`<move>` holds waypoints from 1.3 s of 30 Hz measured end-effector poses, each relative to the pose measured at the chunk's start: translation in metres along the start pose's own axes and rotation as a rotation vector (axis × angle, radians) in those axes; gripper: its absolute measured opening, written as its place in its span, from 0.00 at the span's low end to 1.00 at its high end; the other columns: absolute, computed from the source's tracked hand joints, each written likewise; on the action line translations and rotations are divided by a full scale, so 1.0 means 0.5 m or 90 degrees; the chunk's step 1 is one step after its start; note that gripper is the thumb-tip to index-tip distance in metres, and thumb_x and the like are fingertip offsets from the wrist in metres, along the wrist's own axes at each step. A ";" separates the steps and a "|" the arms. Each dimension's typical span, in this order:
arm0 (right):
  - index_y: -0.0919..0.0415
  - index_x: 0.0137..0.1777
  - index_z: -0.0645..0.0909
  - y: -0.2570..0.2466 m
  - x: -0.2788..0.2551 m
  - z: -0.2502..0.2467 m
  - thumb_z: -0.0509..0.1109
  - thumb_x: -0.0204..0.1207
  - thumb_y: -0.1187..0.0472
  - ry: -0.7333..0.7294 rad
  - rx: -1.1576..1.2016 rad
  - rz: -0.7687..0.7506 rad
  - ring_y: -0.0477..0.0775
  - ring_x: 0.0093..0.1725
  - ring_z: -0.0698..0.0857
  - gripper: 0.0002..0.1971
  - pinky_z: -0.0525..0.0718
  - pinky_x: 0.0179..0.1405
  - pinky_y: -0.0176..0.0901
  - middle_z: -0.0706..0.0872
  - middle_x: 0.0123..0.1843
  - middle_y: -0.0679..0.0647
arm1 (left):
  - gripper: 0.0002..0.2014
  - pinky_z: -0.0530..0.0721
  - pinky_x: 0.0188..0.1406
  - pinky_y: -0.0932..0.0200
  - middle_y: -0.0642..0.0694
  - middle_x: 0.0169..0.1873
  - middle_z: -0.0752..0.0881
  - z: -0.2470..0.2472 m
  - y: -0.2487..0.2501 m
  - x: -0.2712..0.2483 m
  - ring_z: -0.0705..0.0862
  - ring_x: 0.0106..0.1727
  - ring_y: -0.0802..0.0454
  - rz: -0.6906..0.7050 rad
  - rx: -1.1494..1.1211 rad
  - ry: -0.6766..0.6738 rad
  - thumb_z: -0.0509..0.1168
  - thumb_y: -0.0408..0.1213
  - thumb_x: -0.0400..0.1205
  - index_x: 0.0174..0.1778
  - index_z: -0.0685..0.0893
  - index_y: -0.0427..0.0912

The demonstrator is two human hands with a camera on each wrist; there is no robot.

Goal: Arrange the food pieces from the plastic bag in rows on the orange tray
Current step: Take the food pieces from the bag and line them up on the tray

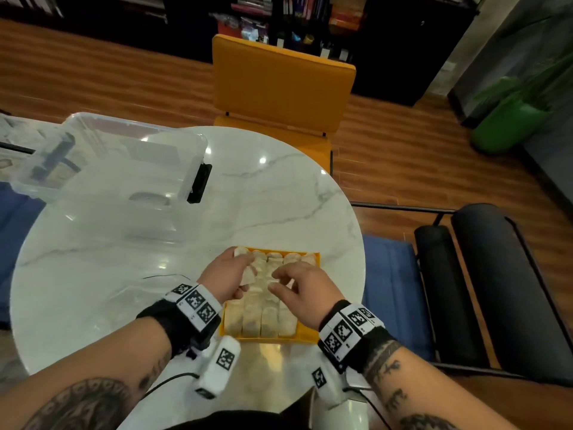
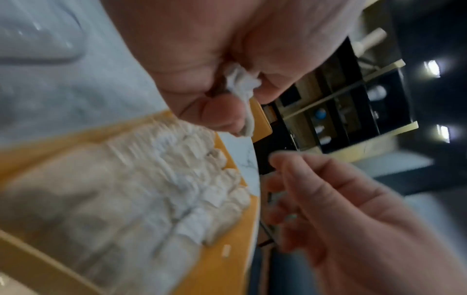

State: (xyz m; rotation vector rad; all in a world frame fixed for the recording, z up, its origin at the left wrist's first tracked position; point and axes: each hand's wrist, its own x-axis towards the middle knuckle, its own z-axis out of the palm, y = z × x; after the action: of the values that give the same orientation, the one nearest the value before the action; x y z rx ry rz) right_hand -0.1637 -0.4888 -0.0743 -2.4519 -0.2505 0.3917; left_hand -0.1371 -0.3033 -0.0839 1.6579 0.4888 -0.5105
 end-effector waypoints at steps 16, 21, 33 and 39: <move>0.53 0.52 0.83 -0.003 0.009 -0.002 0.77 0.76 0.59 0.172 0.431 0.147 0.50 0.30 0.87 0.08 0.84 0.34 0.43 0.85 0.39 0.49 | 0.14 0.87 0.59 0.40 0.35 0.48 0.87 0.044 0.047 -0.031 0.90 0.52 0.39 -0.020 -0.420 -0.210 0.55 0.13 0.81 0.46 0.76 0.37; 0.48 0.65 0.79 -0.004 0.005 -0.009 0.77 0.75 0.58 0.170 0.407 0.146 0.45 0.42 0.85 0.19 0.86 0.47 0.41 0.84 0.52 0.45 | 0.14 0.91 0.51 0.50 0.36 0.64 0.86 0.045 0.041 -0.037 0.88 0.61 0.37 0.025 -0.336 -0.208 0.64 0.14 0.79 0.44 0.74 0.39; 0.57 0.50 0.77 -0.018 0.001 -0.018 0.77 0.74 0.65 0.197 0.607 0.196 0.49 0.36 0.87 0.11 0.84 0.33 0.42 0.82 0.45 0.60 | 0.16 0.90 0.49 0.48 0.37 0.48 0.85 0.039 0.042 -0.054 0.90 0.48 0.36 0.102 -0.255 -0.157 0.72 0.22 0.78 0.40 0.70 0.42; 0.55 0.46 0.79 -0.004 -0.012 -0.014 0.82 0.70 0.55 0.123 0.508 0.198 0.50 0.41 0.86 0.14 0.86 0.40 0.46 0.84 0.43 0.52 | 0.17 0.89 0.52 0.36 0.39 0.40 0.86 0.039 0.042 -0.041 0.88 0.40 0.44 0.213 -0.074 -0.036 0.72 0.22 0.77 0.36 0.71 0.41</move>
State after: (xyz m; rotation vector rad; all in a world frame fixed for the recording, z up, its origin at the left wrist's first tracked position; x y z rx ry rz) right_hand -0.1674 -0.4926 -0.0665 -1.7133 0.3227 0.3016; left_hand -0.1429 -0.3260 -0.0577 1.5686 0.1891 -0.2746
